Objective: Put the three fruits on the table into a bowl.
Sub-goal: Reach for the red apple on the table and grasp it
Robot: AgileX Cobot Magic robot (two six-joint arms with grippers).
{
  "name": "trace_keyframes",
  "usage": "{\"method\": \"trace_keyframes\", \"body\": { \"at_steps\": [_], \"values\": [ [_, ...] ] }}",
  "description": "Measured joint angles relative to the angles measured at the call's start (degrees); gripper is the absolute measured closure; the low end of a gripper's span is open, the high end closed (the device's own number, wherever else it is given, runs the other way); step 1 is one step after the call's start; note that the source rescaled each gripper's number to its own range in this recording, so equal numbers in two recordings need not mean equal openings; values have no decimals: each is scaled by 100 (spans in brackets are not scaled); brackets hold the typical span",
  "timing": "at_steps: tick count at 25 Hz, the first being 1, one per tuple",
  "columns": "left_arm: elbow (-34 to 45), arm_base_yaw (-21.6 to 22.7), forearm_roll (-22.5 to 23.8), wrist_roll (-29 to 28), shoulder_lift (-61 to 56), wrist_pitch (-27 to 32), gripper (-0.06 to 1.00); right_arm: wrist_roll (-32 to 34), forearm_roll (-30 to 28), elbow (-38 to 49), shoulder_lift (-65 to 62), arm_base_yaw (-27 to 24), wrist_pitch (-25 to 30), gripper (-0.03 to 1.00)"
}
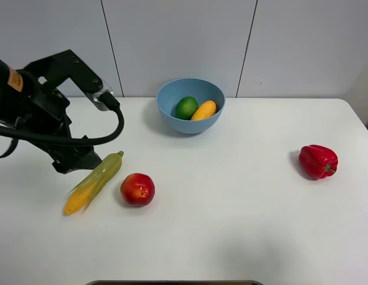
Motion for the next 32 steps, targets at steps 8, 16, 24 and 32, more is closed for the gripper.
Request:
{"method": "trace_keyframes", "body": {
  "at_steps": [8,16,24,32],
  "values": [
    [-2,-206,-10,-105,765,-678,2,0,0,0,0,0,0,3],
    [-2,-206,-105,-217,1404,-841,2,0,0,0,0,0,0,3],
    [-2,-206,-324,-248,1804,-1308,2,0,0,0,0,0,0,3],
    [-2,-211,-543,-298,2298,-1438,2,0,0,0,0,0,0,3]
  ]
}}
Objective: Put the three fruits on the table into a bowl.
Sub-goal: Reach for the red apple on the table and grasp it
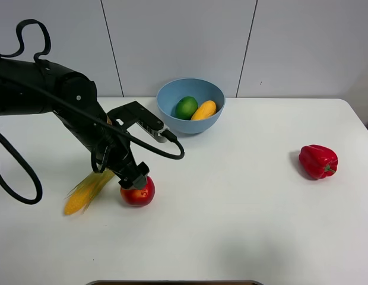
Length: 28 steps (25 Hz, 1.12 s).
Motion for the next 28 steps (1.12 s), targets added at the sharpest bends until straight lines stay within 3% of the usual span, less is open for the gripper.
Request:
{"method": "trace_keyframes", "body": {
  "at_steps": [19,28],
  "values": [
    [0,-43,-248,-22,776,-378,2,0,0,9,0,0,0,3],
    [403,-43,-278,-35,1045,-1008,2,0,0,9,0,0,0,3]
  ]
}}
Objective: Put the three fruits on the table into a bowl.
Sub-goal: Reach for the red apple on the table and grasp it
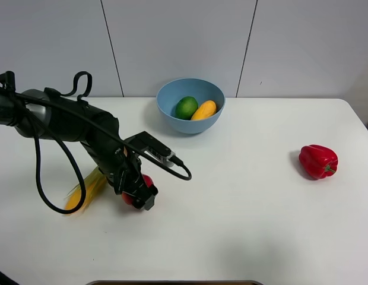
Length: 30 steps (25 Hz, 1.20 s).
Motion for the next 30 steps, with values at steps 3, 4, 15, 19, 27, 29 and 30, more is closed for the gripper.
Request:
{"method": "trace_keyframes", "body": {
  "at_steps": [3,4,15,19,27,29,30],
  "values": [
    [55,0,-13,-7,18,-235,2,0,0,0,0,0,0,3],
    [55,0,-19,-7,18,-318,2,0,0,0,0,0,0,3],
    [55,0,-45,-7,253,-613,2,0,0,0,0,0,0,3],
    [55,0,-50,-7,284,-647,2,0,0,0,0,0,0,3],
    [55,0,-56,-27,284,-672,65,0,0,0,0,0,0,3],
    [55,0,-56,-27,284,-672,94,0,0,0,0,0,0,3],
    [55,0,-56,-27,284,-672,94,0,0,0,0,0,0,3]
  ]
}}
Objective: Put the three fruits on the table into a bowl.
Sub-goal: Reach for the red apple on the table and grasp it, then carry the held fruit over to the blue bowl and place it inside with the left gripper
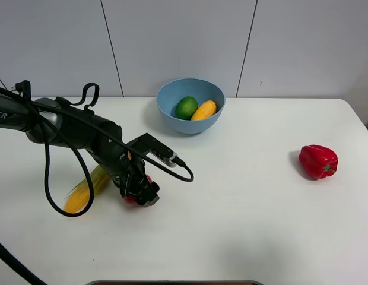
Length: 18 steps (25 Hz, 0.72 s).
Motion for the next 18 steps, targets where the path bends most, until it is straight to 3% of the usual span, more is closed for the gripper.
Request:
{"method": "trace_keyframes", "body": {
  "at_steps": [18],
  "values": [
    [0,0,102,0,-75,57,94,0,0,0,0,0,0,3]
  ]
}}
